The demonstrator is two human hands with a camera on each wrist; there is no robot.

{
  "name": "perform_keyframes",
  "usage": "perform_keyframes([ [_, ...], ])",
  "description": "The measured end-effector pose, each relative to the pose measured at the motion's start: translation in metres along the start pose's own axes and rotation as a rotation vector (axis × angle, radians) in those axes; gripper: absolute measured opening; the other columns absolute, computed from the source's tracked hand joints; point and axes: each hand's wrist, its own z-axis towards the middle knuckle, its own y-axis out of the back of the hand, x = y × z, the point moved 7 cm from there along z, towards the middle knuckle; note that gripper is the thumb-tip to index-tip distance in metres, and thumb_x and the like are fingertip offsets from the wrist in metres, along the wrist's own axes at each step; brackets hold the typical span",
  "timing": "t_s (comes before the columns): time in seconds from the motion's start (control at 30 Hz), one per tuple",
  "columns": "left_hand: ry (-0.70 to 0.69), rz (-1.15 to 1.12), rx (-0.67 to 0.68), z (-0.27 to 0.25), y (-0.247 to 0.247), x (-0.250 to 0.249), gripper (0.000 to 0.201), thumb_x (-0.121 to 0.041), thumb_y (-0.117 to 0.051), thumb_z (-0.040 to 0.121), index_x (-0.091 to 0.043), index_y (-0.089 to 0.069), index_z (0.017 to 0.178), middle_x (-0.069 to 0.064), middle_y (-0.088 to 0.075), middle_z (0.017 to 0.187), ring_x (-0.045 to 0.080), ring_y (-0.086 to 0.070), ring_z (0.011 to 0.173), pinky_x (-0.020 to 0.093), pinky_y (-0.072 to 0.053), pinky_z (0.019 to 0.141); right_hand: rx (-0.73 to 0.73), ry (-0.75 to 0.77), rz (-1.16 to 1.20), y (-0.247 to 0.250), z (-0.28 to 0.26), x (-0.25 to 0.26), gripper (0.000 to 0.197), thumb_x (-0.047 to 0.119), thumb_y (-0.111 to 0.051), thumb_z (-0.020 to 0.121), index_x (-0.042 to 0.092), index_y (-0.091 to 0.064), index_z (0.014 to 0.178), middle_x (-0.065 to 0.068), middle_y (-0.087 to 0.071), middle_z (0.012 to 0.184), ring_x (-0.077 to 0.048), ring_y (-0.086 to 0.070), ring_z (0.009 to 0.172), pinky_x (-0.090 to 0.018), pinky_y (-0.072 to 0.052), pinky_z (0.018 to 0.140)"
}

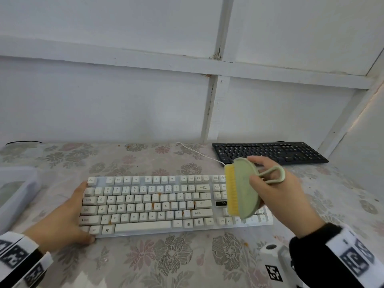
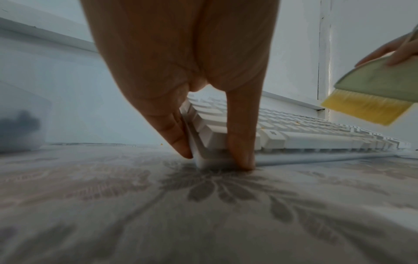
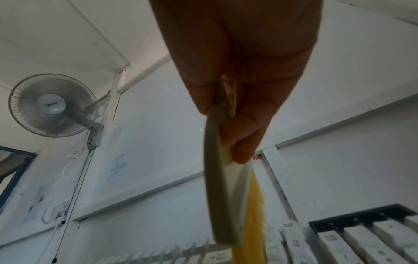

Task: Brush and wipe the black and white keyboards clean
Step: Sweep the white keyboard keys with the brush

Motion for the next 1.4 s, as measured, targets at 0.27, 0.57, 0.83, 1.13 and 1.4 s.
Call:
perform_keyframes([
  [0.27,-0.032,-0.027,-0.002,-0.003,0.001,-0.007,0.133,-0.003,-0.085,0.045,-0.038,-0.003,0.143,-0.005,-0.052,0.119,0.010,-0.057,0.098,0.023,-0.047,0.075,0.086,-0.060,-0.106,-0.032,-0.005,-0.026,0.034,0.011,-0.051,0.086,0.035,-0.060,0.108,-0.012,-0.063,0.074,-0.023,-0.052,0.057,-0.051,-0.054,0.054],
  [0.57,-0.021,-0.004,0.002,-0.005,0.002,-0.009,0.132,-0.003,-0.086,0.048,-0.036,0.000,0.144,-0.006,-0.049,0.121,0.009,-0.055,0.099,0.019,-0.045,0.073,0.164,-0.067,-0.069,-0.023,-0.021,-0.019,0.036,0.005,-0.053,0.085,0.037,-0.063,0.099,-0.013,-0.060,0.067,-0.015,-0.047,0.050,-0.029,-0.052,0.042],
  [0.83,-0.005,0.024,0.012,-0.005,0.001,-0.009,0.133,-0.007,-0.086,0.048,-0.032,0.002,0.146,-0.004,-0.049,0.123,0.011,-0.056,0.099,0.020,-0.045,0.073,0.057,-0.021,-0.062,-0.020,0.008,-0.007,0.033,0.007,-0.052,0.086,0.033,-0.060,0.107,-0.012,-0.065,0.079,-0.027,-0.057,0.059,-0.039,-0.058,0.051],
  [1.13,0.025,0.040,0.021,-0.005,0.001,-0.008,0.135,-0.010,-0.086,0.051,-0.030,0.007,0.147,-0.001,-0.053,0.120,0.012,-0.057,0.095,0.018,-0.044,0.069,0.165,-0.059,-0.029,-0.020,-0.019,-0.023,0.032,0.004,-0.053,0.087,0.034,-0.063,0.093,-0.006,-0.063,0.070,-0.013,-0.054,0.050,-0.023,-0.050,0.043],
  [1.4,0.016,0.039,0.015,-0.006,0.002,-0.011,0.132,-0.008,-0.085,0.052,-0.032,0.005,0.146,-0.004,-0.054,0.118,0.008,-0.057,0.094,0.017,-0.045,0.069,0.076,0.030,0.037,-0.030,0.015,-0.008,0.036,0.009,-0.054,0.089,0.042,-0.059,0.103,0.002,-0.069,0.085,-0.021,-0.067,0.071,-0.037,-0.059,0.054],
])
